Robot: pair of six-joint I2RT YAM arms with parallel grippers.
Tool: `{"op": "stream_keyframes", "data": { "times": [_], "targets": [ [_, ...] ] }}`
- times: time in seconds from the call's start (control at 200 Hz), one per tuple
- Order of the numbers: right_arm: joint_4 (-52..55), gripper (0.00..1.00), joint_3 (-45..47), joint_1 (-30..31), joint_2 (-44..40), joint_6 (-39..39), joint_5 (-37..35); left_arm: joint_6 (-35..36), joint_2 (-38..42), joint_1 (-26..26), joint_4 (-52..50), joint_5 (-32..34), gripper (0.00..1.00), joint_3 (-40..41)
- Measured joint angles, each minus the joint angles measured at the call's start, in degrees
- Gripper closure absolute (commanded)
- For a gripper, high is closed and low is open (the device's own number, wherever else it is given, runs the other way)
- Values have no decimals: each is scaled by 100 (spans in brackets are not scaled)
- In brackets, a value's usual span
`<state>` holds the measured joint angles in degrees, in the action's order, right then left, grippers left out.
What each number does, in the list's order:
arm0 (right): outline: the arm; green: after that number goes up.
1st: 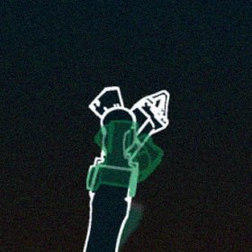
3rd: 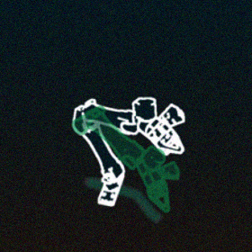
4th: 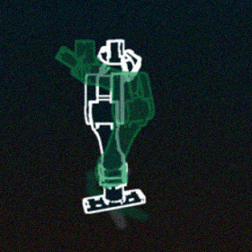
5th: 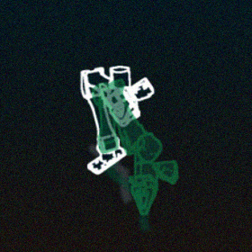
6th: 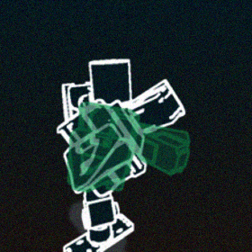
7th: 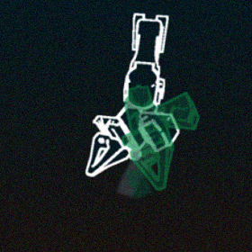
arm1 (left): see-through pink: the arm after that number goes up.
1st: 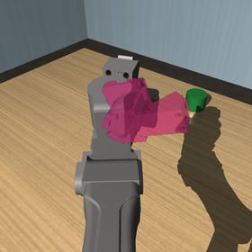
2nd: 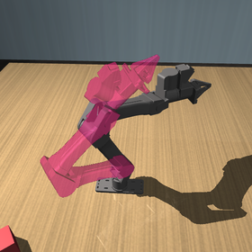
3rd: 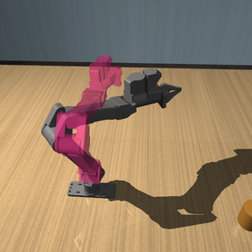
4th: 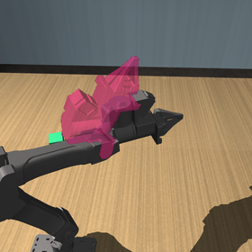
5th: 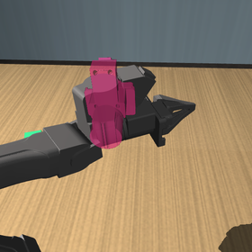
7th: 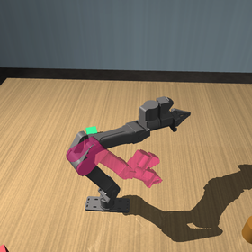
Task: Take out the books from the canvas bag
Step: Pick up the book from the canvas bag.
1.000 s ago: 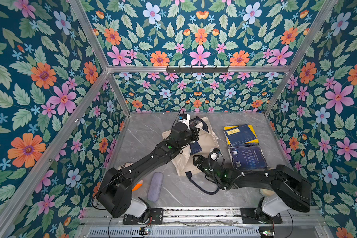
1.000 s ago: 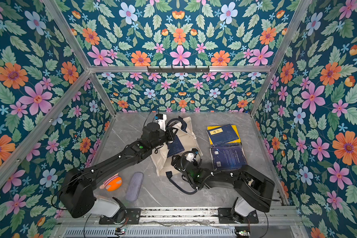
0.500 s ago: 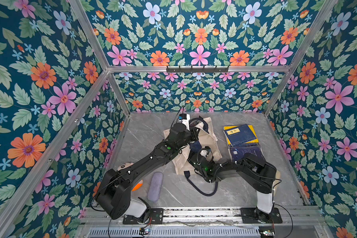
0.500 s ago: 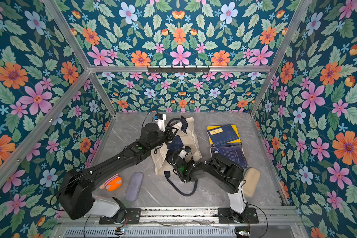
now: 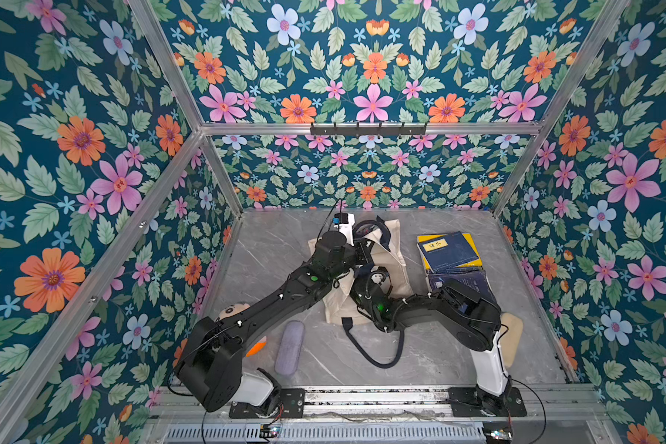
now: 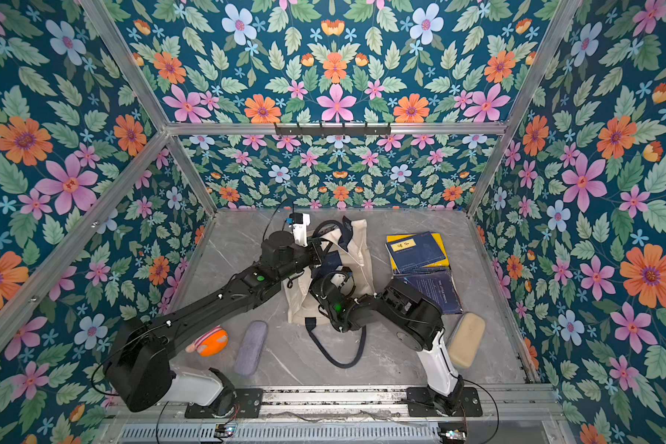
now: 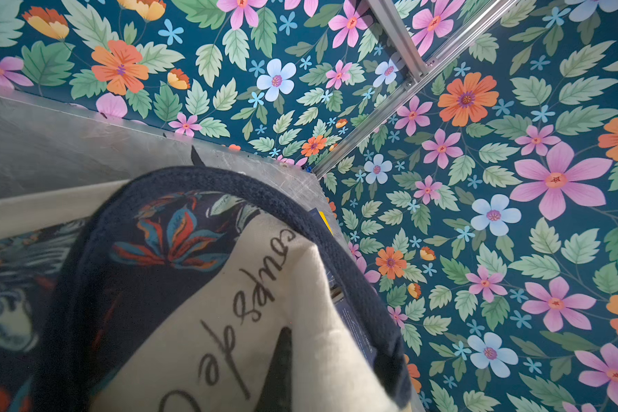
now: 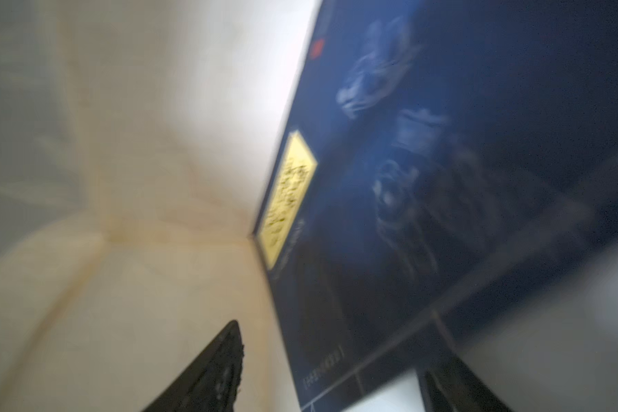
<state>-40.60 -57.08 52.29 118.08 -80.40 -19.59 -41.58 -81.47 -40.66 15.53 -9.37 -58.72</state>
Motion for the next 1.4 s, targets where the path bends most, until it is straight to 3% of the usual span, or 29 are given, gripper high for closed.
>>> {"op": "stream_keyframes", "data": {
  "times": [0.305,0.495,0.715,0.875,1.26,1.4],
  "targets": [
    [-391,51,155,-177,173,-33,-190,0,48,-11,129,7,100,50],
    [-118,59,85,-221,-66,289,-442,-2,48,-11,160,11,100,50],
    [-70,61,13,-455,-155,590,-514,-2,39,-13,216,28,100,52],
    [-162,65,-164,-638,-87,748,-437,-33,-7,-20,245,4,100,52],
    [-125,98,-168,-715,-177,1178,92,-39,-35,-26,236,-33,100,52],
    [-76,100,-46,-715,-450,1357,411,-35,-35,-28,151,96,100,35]
  ]
}}
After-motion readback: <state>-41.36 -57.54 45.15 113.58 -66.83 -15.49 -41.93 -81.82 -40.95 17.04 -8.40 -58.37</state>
